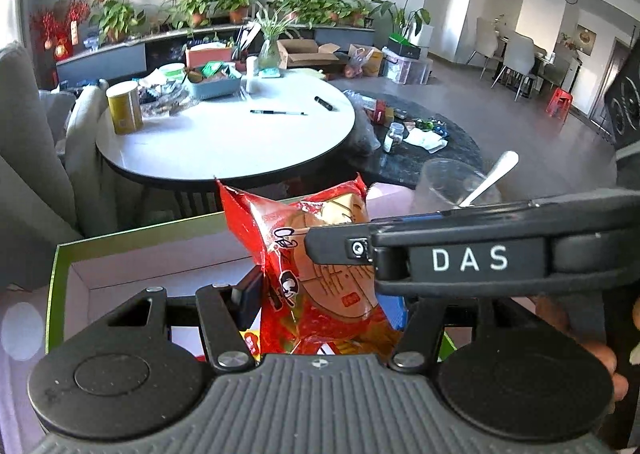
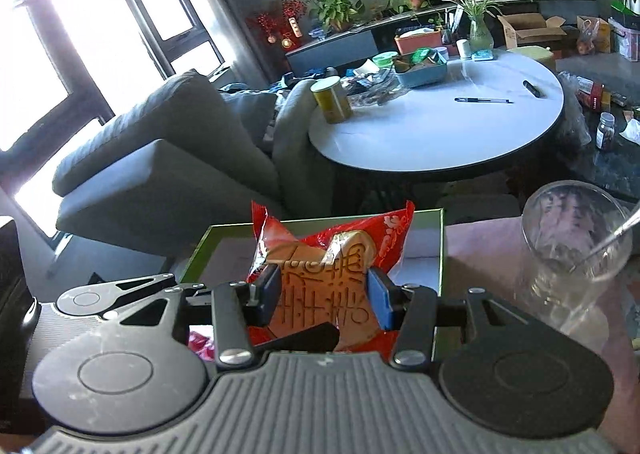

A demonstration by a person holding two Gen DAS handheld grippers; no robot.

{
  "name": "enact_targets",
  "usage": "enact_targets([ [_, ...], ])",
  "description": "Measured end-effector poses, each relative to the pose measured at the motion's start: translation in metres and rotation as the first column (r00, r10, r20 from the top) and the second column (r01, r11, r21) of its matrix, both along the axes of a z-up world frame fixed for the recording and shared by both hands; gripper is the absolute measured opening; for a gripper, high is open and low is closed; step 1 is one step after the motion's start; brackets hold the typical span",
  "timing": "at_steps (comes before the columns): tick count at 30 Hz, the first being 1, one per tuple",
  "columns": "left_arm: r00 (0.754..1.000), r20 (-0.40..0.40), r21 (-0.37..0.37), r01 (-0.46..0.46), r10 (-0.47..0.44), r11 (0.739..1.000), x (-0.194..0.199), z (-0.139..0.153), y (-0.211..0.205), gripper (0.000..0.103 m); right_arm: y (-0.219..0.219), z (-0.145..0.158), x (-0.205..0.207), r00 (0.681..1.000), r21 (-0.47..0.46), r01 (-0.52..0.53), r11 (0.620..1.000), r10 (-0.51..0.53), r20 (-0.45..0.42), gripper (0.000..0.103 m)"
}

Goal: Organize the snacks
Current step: 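Lower the cake bag into the box and open both grippers, then move both grippers to the green pea-snack bag and close on it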

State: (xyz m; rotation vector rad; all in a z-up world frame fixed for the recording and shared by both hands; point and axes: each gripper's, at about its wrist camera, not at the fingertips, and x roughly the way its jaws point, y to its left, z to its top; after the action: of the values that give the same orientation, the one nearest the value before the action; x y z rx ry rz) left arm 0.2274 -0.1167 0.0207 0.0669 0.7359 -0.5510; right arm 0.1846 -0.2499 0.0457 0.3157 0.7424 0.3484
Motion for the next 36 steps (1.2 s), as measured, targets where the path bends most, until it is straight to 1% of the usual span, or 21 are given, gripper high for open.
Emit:
enact_targets([
  [2,1.000,-0.005,0.004,-0.011,0.011,1.000,0.007,-0.006,0.001,0.057,0.000,-0.006,0.004,1.000,-0.004,0.008,1.000,-0.008,-0.005,0.057],
  [5,0.998,-0.003,0.032,-0.062,0.063,0.998,0.011,-0.012,0.006,0.068,-0.001,-0.010,0.005,0.999,-0.038,0.042,0.998,-0.041,0.032,0.057],
  [7,0.997,-0.004,0.022,-0.071,0.071,0.997,0.008,-0.013,0.016,0.068,-0.004,-0.010,-0.001,0.995,-0.070,0.083,0.994,-0.079,0.059,0.057],
  [10,0.996,0.001,0.008,-0.088,0.088,0.996,-0.001,-0.011,0.029,0.069,-0.015,-0.007,-0.015,0.992,-0.067,0.095,0.993,-0.089,0.089,0.057],
  [13,0.996,0.014,0.015,-0.091,0.090,0.996,-0.013,-0.007,0.036,0.073,-0.021,-0.003,-0.029,0.990,-0.076,0.103,0.992,-0.095,0.105,0.057],
  [17,0.996,0.038,0.038,-0.081,0.080,0.996,-0.035,-0.001,0.042,0.074,-0.026,-0.001,-0.044,0.993,-0.080,0.079,0.994,-0.072,0.090,0.057],
  [19,0.996,0.047,0.040,-0.079,0.077,0.996,-0.047,0.003,0.047,0.075,-0.026,-0.001,-0.047,0.994,-0.086,0.076,0.993,-0.069,0.084,0.057],
  [23,0.994,0.069,0.032,-0.087,0.085,0.996,-0.070,0.011,0.060,0.078,-0.025,0.000,-0.067,0.996,-0.087,0.054,0.995,-0.047,0.078,0.058],
  [27,0.990,0.085,0.026,-0.113,0.110,0.993,-0.094,0.016,0.076,0.079,-0.016,-0.001,-0.089,0.997,-0.106,0.019,0.994,-0.010,0.081,0.063],
  [32,0.988,0.088,0.012,-0.128,0.126,0.992,-0.131,0.015,0.100,0.081,-0.004,-0.002,-0.116,0.995,-0.101,-0.042,0.994,0.051,0.084,0.065],
  [36,0.986,0.082,0.028,-0.147,0.144,0.989,-0.160,0.007,0.117,0.081,0.009,-0.005,-0.139,0.991,-0.119,-0.095,0.988,0.106,0.086,0.065],
])
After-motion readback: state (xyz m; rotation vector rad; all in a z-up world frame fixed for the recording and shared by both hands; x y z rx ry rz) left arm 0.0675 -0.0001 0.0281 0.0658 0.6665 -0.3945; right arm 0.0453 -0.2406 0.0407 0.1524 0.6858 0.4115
